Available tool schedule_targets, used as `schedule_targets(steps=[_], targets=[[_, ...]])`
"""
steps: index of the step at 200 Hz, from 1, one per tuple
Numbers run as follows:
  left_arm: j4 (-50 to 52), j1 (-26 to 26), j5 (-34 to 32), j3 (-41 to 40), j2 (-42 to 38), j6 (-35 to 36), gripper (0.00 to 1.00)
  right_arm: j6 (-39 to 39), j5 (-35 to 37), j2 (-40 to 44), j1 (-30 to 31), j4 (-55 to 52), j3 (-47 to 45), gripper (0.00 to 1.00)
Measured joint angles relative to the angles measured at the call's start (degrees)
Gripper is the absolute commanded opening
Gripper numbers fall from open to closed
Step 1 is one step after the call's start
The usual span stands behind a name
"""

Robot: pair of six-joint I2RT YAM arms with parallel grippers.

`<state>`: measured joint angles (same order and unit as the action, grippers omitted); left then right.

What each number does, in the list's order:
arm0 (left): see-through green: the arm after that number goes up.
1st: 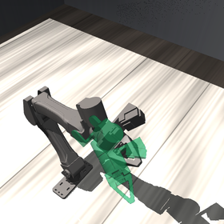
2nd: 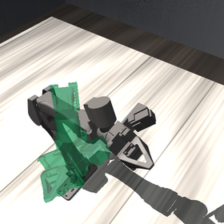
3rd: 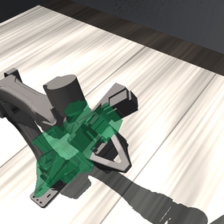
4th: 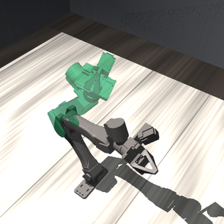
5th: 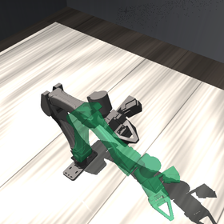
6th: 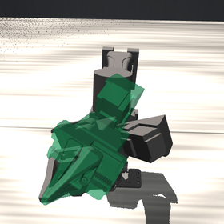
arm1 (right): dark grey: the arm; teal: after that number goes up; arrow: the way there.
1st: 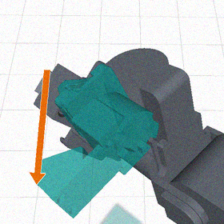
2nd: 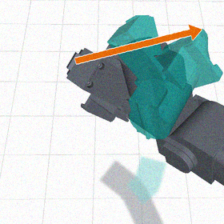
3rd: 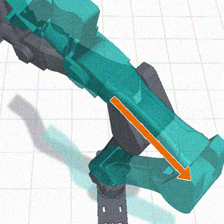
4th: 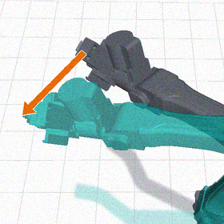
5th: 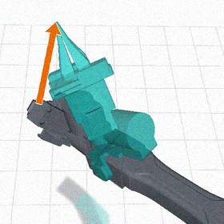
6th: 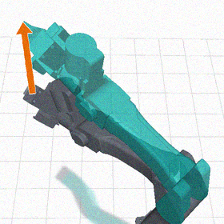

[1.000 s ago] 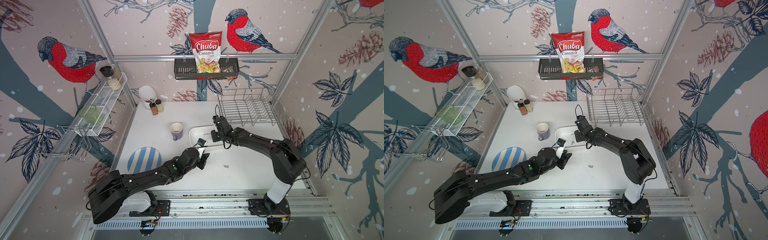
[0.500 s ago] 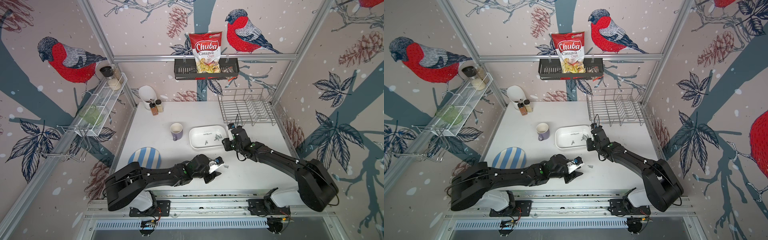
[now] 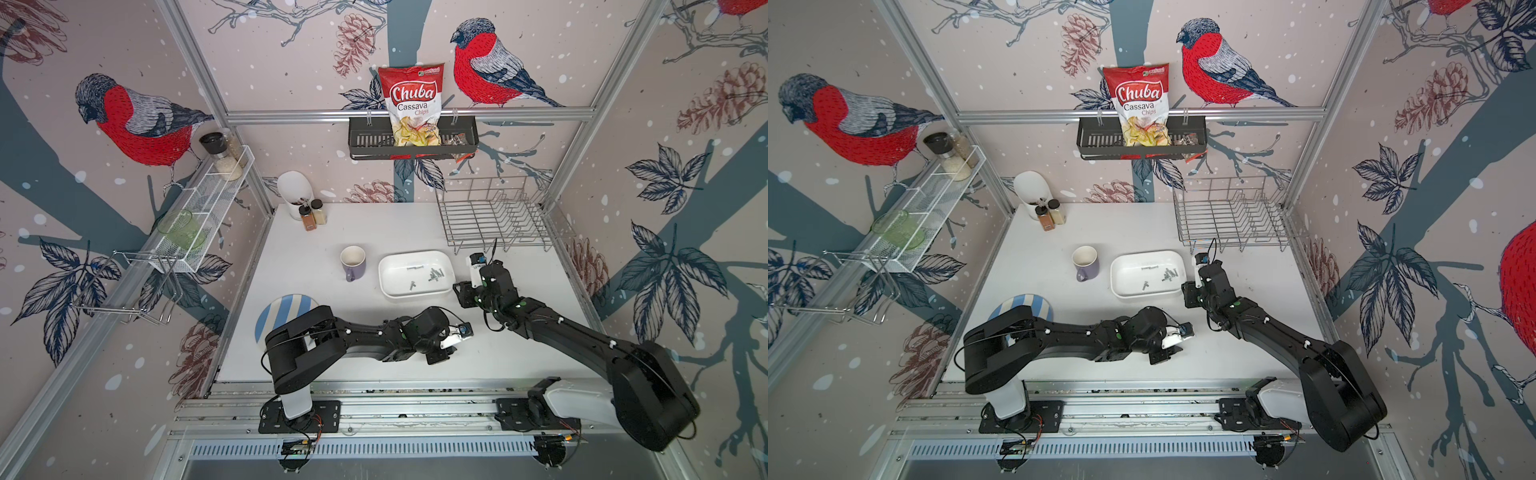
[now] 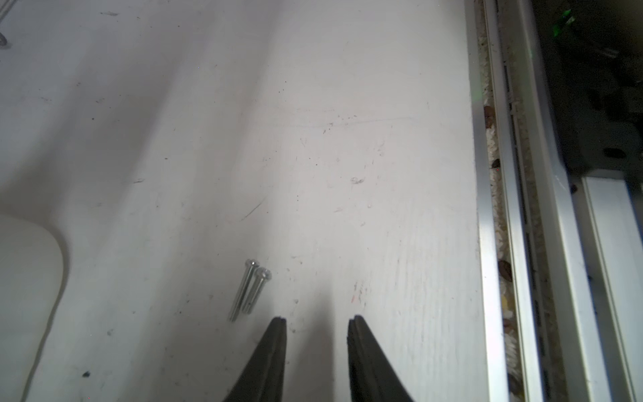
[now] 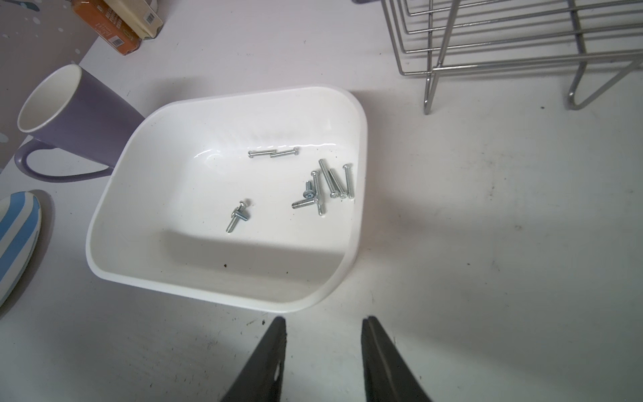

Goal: Put the screws on the desktop into the storage box
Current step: Pick up the screw from the center of the board.

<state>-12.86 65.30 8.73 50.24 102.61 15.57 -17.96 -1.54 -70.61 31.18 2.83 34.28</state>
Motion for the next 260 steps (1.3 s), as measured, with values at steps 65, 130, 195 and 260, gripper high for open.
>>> schedule_targets(steps=[65,130,195,260], targets=[[0.3,0.1,-2.6,2.3,3.4,4.0,0.30,-0.3,-1.4,3.9,-1.2,1.4,-1.9,0.38],[-1.0,0.1,-4.7,1.6,3.5,7.1,0.32,-0.4,-1.9,4.1,-1.3,1.4,-2.1,0.37],[-4.4,0.1,-5.8,-0.1,0.9,10.3,0.34,-0.4,-2.0,3.7,-1.3,1.4,-2.1,0.37],[-4.0,-1.4,-5.6,1.4,1.8,11.7,0.31,-0.4,-2.0,3.7,-1.3,1.4,-2.1,0.37]])
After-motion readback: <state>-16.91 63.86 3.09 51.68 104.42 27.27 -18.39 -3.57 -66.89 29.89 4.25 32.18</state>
